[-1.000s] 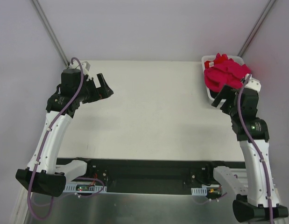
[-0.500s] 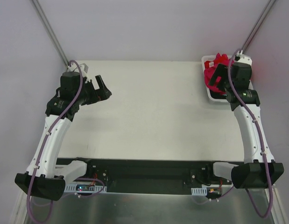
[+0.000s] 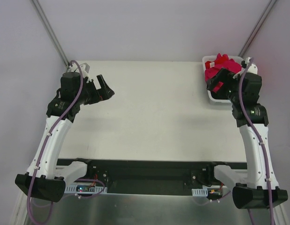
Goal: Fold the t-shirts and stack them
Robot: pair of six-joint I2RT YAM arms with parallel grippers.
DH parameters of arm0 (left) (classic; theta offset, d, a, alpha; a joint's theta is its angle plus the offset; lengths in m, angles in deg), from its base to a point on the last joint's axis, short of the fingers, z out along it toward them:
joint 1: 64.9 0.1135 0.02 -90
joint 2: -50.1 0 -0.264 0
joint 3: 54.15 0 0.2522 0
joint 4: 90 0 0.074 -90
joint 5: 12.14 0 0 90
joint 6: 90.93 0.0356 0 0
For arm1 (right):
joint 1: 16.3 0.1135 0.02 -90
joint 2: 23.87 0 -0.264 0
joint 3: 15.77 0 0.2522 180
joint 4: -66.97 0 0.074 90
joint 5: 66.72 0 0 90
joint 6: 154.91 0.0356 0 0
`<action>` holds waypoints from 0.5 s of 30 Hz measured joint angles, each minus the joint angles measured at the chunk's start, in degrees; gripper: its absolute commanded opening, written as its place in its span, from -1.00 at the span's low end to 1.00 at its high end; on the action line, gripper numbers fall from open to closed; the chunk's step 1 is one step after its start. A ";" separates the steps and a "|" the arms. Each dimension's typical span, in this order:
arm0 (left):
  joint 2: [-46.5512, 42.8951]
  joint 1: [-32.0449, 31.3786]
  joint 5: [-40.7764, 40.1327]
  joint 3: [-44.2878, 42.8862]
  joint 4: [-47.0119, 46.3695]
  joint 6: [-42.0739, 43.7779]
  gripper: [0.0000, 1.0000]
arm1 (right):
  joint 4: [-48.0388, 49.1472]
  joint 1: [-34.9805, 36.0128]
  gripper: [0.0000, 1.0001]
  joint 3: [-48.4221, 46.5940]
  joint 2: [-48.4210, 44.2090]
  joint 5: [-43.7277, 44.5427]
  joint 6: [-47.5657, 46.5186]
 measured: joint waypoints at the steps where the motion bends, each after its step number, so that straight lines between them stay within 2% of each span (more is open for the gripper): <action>1: 0.07 0.00 0.02 0.00 -0.39 -0.20 0.99 | -0.37 0.00 0.93 0.26 -1.03 -0.04 0.09; 5: 0.74 0.00 -0.24 0.48 -1.77 -1.33 0.98 | -1.68 0.02 0.93 5.11 -5.79 -0.17 -0.87; 8: 0.85 0.00 -0.39 2.32 -1.88 -2.64 0.98 | -4.04 0.04 0.93 7.45 -4.44 1.62 -4.33; 11: 0.81 0.00 -0.59 3.78 -1.84 -3.45 0.98 | -6.64 0.20 0.98 4.68 2.89 2.19 -6.49; 15: 0.59 0.00 -1.57 5.07 -1.62 -4.92 0.98 | -8.20 3.69 0.93 -1.92 14.21 5.07 -5.16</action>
